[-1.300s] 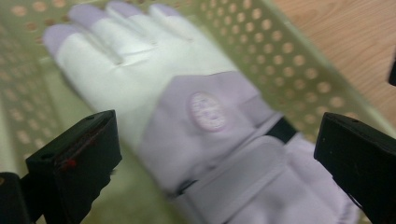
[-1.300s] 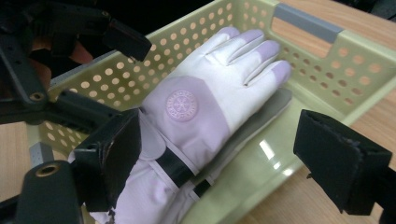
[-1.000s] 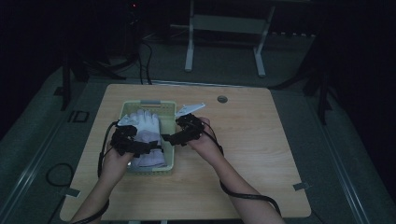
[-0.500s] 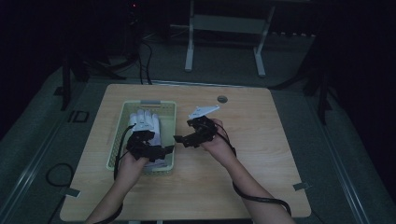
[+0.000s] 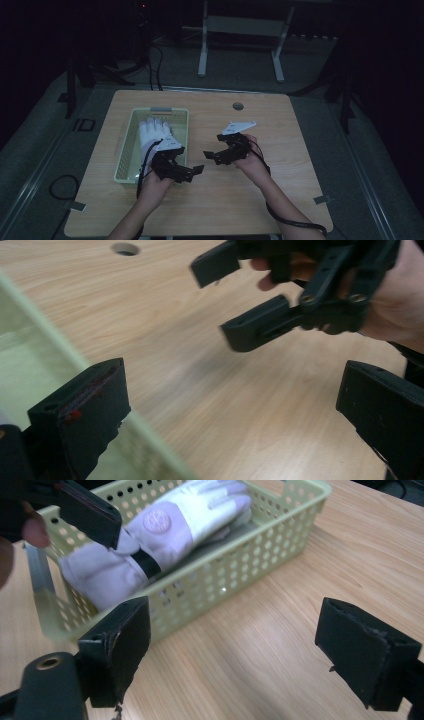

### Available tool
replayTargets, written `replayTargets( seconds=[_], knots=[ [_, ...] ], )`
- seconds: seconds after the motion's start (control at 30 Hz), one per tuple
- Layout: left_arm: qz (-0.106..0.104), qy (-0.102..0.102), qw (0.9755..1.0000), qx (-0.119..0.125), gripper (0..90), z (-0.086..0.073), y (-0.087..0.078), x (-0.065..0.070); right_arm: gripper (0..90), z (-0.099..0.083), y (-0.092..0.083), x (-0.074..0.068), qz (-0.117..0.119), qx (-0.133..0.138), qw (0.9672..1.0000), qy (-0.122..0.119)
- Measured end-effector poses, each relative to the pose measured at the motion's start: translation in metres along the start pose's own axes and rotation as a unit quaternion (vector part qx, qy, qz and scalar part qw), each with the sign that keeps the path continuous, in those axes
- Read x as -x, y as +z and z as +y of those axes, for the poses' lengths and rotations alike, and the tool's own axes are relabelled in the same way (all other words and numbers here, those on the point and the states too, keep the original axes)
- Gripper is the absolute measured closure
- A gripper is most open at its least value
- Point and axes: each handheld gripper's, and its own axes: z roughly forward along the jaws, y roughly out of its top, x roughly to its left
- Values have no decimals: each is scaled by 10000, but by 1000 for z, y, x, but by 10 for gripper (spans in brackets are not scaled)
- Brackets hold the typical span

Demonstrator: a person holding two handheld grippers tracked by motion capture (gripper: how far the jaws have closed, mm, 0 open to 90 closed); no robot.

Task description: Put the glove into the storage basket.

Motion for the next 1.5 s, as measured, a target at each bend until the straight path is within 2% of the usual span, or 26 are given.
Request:
replayTargets(
  seconds=[0.2, 0.47, 0.63, 0.87, 1.07, 1.17, 1.23, 1.5],
  knots=[
    [-322, 172, 9993, -23, 8, -1, 15, 24, 146, -17, -12, 3, -105, -56, 9999, -55],
    [-575, 446, 9973, -133, 8, -2, 31, 50, 145, -34, -25, 6, -160, -69, 9998, -46],
    [-818, 480, 9953, -186, 8, -6, 45, 59, 145, -47, -31, 8, -180, -48, 9998, 0],
    [-956, 812, 9913, -406, 8, -15, 65, 71, 143, -70, -37, 14, -276, -141, 9995, 52],
    [-1095, 871, 9889, -498, 8, -22, 78, 76, 142, -88, -43, 17, -326, -98, 9994, 34],
    [-1174, 880, 9877, -533, 8, -26, 83, 78, 138, -97, -45, 17, -498, -115, 9987, -16],
    [-1151, 949, 9870, -598, 8, -30, 87, 80, 138, -105, -48, 17, -616, -91, 9981, -30],
    [-1242, 1107, 9834, -724, 8, -45, 99, 87, 138, -129, -59, 22, -624, -35, 9980, 96]
  ],
)
